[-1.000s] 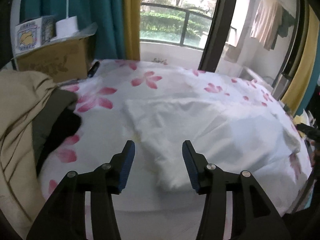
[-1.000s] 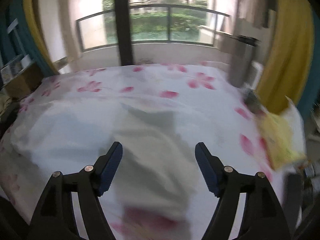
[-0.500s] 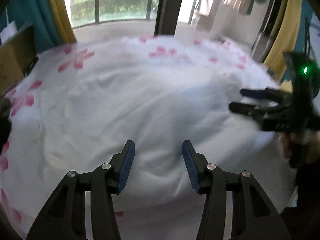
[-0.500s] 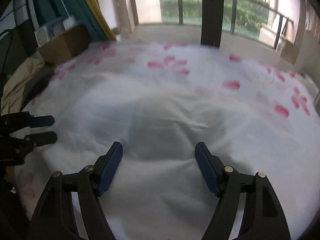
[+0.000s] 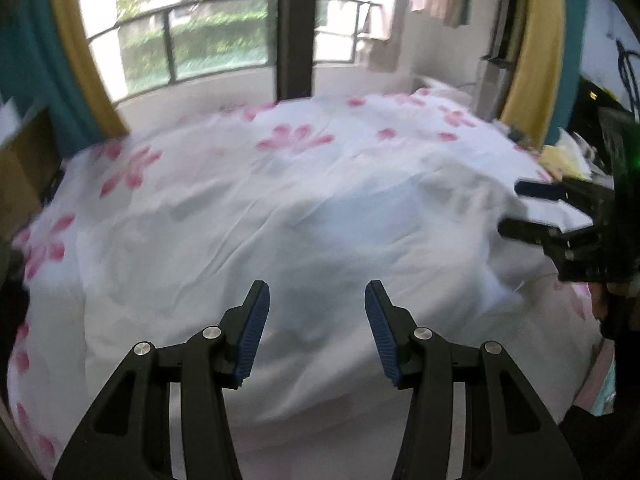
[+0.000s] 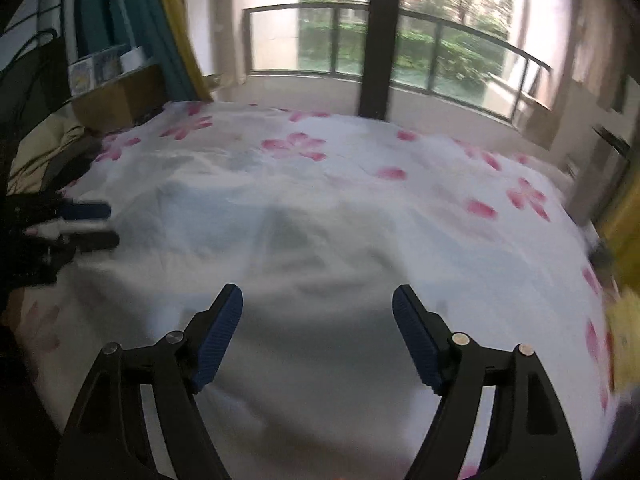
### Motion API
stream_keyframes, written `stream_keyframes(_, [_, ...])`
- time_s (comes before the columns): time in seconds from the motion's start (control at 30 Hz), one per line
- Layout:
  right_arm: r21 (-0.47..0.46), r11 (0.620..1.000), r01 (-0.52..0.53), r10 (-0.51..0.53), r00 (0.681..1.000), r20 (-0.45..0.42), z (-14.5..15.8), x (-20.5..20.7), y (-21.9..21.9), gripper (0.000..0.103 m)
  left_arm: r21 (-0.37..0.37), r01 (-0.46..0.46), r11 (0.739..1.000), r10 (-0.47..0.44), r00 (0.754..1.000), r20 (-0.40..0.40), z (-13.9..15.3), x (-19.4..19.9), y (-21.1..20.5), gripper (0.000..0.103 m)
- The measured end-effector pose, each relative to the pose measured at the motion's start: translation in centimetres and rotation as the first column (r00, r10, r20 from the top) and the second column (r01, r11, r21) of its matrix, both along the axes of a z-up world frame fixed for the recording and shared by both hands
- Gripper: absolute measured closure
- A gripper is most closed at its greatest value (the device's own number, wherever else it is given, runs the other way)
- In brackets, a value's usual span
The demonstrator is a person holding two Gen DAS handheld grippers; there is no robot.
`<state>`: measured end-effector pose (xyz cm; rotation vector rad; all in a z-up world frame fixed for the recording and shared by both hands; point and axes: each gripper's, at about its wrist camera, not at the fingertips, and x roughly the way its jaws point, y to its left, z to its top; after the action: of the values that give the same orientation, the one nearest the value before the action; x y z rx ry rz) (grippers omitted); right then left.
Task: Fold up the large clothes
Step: 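Press both open grippers onto the shirt to smooth it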
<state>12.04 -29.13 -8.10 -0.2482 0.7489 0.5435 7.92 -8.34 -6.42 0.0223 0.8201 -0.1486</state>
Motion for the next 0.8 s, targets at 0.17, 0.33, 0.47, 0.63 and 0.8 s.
stream_keyframes(0.17, [0.056,0.986,0.158,-0.151,0.983,-0.108,-0.6,-2.5,-5.1,0.026,-0.020,0.091,0.996,-0.091,0.996,-0.002,0.3,1.2,-1.9,0.050])
stream_keyframes(0.33, [0.090,0.934,0.346,-0.317,0.918,-0.240,-2.6,-3.1,-9.2,0.026,-0.021,0.149,0.989,-0.150,0.987,-0.053,-2.5,2.7,-3.2,0.051])
stream_keyframes(0.47, [0.160,0.902,0.402,-0.348,0.894,-0.282,-3.2,-2.3,-10.1,0.018,-0.015,0.143,0.990,-0.143,0.986,-0.090,-3.8,3.5,-2.9,0.051])
stream_keyframes(0.63, [0.239,0.878,0.414,-0.339,0.892,-0.300,-3.5,0.2,-9.2,0.001,-0.090,0.111,0.990,-0.115,0.993,-0.037,-1.5,4.0,-1.9,0.051])
stream_keyframes(0.8, [0.386,0.824,0.415,-0.292,0.894,-0.339,-3.9,2.3,-8.9,0.001,-0.121,0.058,0.991,-0.064,0.997,-0.045,-0.9,7.1,-0.8,0.051])
